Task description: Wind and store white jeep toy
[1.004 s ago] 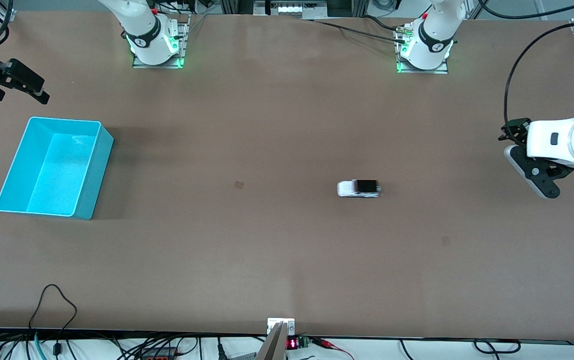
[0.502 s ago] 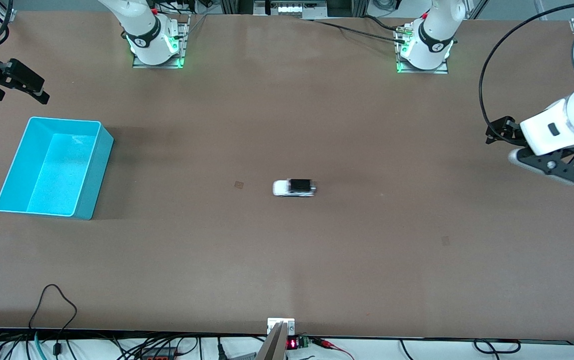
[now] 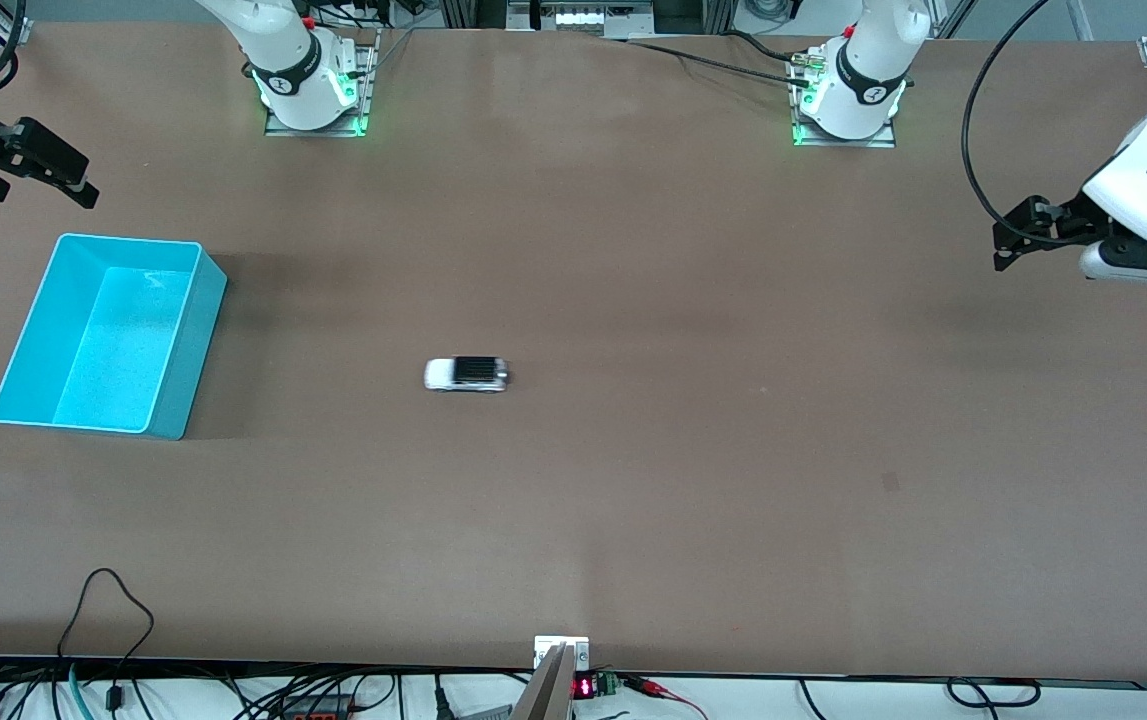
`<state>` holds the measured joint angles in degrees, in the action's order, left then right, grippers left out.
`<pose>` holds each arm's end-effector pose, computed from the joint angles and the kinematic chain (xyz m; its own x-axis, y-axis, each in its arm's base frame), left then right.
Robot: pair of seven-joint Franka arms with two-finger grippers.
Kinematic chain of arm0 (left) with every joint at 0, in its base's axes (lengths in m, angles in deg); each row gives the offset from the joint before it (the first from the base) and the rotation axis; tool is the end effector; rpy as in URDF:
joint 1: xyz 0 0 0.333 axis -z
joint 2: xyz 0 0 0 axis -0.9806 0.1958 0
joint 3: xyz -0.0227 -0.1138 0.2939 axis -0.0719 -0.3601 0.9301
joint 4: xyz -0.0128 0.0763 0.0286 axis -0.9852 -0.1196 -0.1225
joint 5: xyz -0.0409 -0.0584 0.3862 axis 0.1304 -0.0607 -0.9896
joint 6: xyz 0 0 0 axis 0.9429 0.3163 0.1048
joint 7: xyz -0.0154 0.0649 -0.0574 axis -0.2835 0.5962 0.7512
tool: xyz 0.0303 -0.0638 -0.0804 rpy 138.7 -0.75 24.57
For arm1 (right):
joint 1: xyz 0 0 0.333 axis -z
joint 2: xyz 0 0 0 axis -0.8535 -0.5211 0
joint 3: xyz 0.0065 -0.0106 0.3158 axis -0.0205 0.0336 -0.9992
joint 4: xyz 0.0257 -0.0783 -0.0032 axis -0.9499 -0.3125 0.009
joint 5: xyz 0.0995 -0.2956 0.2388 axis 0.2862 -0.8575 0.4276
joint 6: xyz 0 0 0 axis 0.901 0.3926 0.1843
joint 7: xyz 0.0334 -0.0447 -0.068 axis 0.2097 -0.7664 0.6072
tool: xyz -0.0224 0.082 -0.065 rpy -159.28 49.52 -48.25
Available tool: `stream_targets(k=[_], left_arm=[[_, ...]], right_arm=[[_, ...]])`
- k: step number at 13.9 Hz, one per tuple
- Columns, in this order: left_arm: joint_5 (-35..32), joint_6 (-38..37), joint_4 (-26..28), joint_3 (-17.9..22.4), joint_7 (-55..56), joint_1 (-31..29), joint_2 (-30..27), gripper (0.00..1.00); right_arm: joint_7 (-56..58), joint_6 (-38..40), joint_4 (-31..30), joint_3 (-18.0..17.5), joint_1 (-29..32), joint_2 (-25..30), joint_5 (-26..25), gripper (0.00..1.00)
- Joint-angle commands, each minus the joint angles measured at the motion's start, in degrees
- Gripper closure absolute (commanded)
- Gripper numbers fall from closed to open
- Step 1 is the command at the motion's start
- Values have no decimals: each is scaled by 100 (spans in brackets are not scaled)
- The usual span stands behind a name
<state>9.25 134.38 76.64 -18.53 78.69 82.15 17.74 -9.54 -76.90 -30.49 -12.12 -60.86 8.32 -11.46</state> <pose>0.5433 -0.0197 0.5800 0.9939 -0.1076 0.0238 -0.1066 -0.9935 -0.0409 0.5199 0.0118 0.6557 0.9955 -0.0864 0.0389 -0.0856 -0.9961 -0.0215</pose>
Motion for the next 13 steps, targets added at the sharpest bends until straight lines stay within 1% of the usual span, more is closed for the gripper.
stream_targets(k=[1, 3, 5, 8, 11, 13], left_arm=[[67, 56, 222, 204, 103, 209, -156, 0], [58, -356, 64, 204, 138, 200, -112, 0], [41, -384, -50, 186, 156, 200, -25, 0], [41, -411, -595, 186, 138, 200, 370, 0], [50, -445, -631, 186, 130, 200, 389, 0], [41, -586, -640, 178, 103, 200, 389, 0]], right_arm=[[132, 24, -142, 14, 33, 168, 106, 0], [132, 15, -186, 67, 33, 194, 106, 0], [211, 6, -204, 76, 33, 203, 106, 0], [220, 15, -213, 111, 33, 212, 106, 0], [229, 41, -204, 111, 24, 142, 106, 0], [866, 233, -195, 85, 6, -51, 97, 0]])
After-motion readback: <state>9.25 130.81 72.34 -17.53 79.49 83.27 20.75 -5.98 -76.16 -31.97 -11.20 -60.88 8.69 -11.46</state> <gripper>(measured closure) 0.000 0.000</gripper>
